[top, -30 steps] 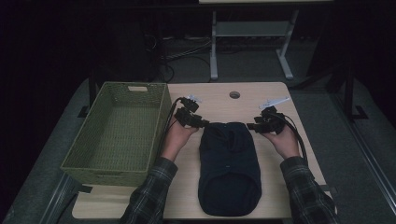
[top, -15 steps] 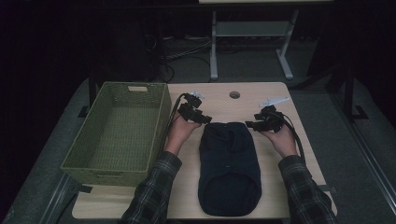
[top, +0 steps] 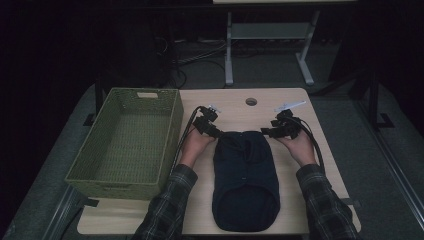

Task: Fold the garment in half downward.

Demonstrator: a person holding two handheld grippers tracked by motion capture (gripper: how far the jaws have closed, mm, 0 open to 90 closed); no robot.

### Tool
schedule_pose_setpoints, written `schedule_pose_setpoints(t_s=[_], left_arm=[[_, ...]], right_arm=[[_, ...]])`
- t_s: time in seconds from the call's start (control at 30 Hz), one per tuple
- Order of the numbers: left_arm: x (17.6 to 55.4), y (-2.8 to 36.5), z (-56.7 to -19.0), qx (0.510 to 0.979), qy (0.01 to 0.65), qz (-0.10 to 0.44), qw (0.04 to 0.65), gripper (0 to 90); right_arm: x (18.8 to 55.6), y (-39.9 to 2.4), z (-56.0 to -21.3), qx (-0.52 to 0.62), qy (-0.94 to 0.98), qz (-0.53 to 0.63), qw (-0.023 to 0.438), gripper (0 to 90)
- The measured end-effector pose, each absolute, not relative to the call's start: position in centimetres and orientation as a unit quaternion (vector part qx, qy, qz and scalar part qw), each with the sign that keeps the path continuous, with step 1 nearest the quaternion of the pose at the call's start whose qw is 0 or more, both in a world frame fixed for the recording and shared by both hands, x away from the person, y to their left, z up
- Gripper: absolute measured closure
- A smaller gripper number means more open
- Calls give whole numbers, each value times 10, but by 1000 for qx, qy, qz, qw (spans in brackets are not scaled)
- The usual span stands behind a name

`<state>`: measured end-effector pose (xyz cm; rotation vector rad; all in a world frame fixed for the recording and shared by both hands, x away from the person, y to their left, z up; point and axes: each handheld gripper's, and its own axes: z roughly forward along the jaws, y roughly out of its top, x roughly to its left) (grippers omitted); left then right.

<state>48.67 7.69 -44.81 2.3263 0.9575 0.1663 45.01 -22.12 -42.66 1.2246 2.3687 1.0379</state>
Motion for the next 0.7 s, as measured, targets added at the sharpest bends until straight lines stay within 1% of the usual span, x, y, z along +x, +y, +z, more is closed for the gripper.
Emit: schedule_pose_setpoints(t_s=[0.03, 0.07, 0.13, 0.23, 0.43, 0.63, 0.7], left_arm=[[487, 78, -450, 878, 363, 60, 306, 402], [487, 78, -452, 879, 362, 59, 305, 402], [486, 79, -457, 873, 367, 59, 315, 404], [485, 80, -460, 871, 364, 62, 325, 408], [484, 79, -459, 878, 352, 69, 317, 422], [483, 80, -460, 880, 345, 72, 318, 435], [483, 80, -459, 882, 343, 72, 316, 447]], right_arm=[[450, -220, -425, 419, 819, 362, 148, 422], [451, -219, -424, 420, 819, 361, 150, 418], [458, -216, -423, 422, 826, 347, 137, 400], [462, -213, -424, 420, 826, 347, 145, 418], [468, -209, -445, 426, 836, 324, 123, 418], [470, -204, -457, 417, 851, 301, 110, 460], [470, -203, -460, 414, 854, 299, 104, 492]])
